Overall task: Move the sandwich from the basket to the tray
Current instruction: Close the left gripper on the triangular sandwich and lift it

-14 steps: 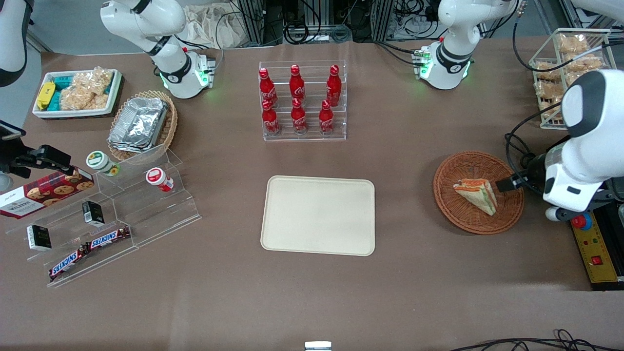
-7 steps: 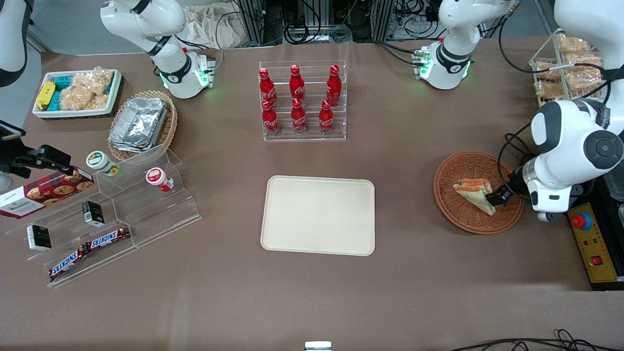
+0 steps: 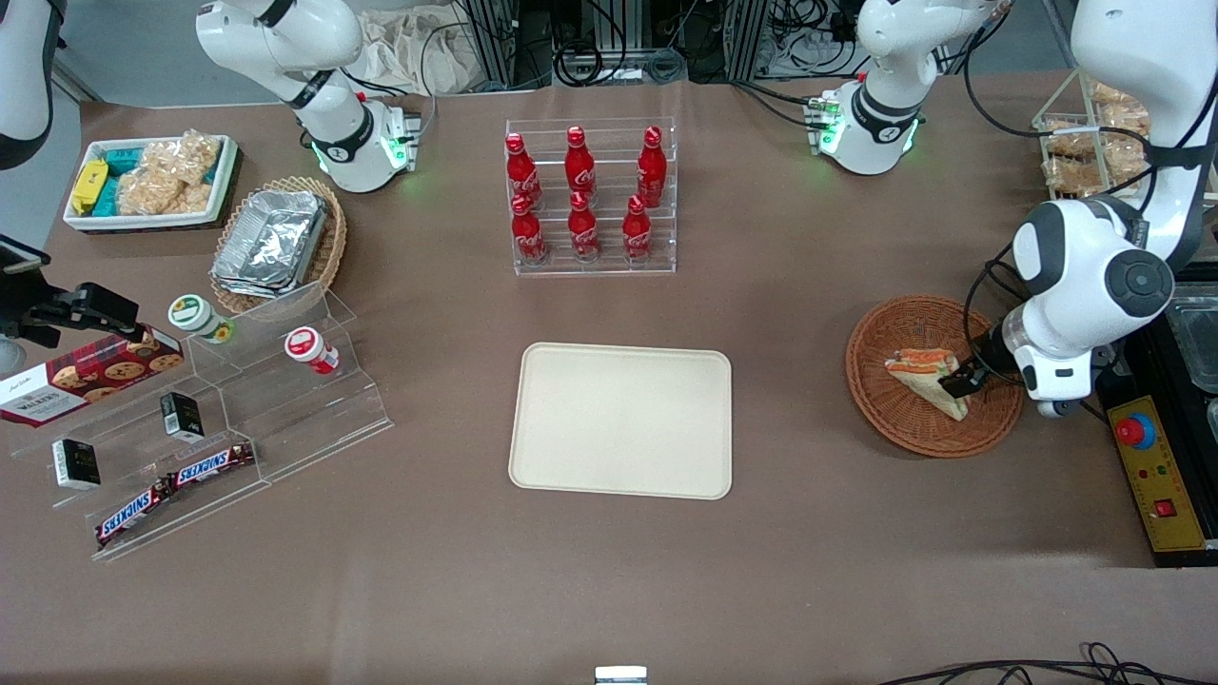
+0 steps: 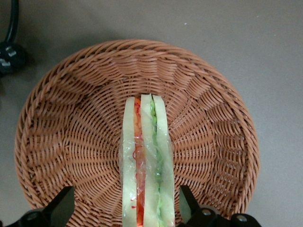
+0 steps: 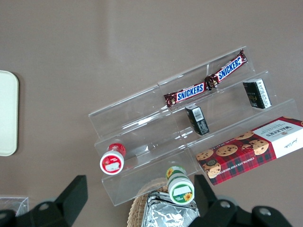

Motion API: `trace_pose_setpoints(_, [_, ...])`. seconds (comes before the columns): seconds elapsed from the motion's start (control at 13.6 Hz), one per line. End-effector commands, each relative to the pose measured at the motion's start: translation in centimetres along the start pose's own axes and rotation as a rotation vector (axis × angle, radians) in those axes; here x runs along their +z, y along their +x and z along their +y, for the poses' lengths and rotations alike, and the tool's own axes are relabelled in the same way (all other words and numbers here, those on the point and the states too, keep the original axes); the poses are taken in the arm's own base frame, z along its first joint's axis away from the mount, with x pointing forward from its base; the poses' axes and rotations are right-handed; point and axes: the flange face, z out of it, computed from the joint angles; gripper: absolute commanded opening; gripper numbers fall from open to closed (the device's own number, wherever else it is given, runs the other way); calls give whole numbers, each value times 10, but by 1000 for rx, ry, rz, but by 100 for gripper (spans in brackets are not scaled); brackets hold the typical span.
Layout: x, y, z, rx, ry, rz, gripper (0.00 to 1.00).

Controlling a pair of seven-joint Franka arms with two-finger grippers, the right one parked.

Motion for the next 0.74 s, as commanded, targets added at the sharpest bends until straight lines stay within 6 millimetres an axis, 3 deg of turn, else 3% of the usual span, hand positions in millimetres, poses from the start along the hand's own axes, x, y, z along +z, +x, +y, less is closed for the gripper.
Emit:
trace_pose_setpoints(0.0, [4, 0, 11, -48, -10, 2, 99])
trace_pose_setpoints(0.52, [42, -1, 8, -65, -12, -31, 99])
trace_pose_setpoints(0.59, [49, -1, 8, -66, -5, -44, 93])
trace_pose_setpoints(0.66, [53, -2, 9, -63, -3, -50, 68])
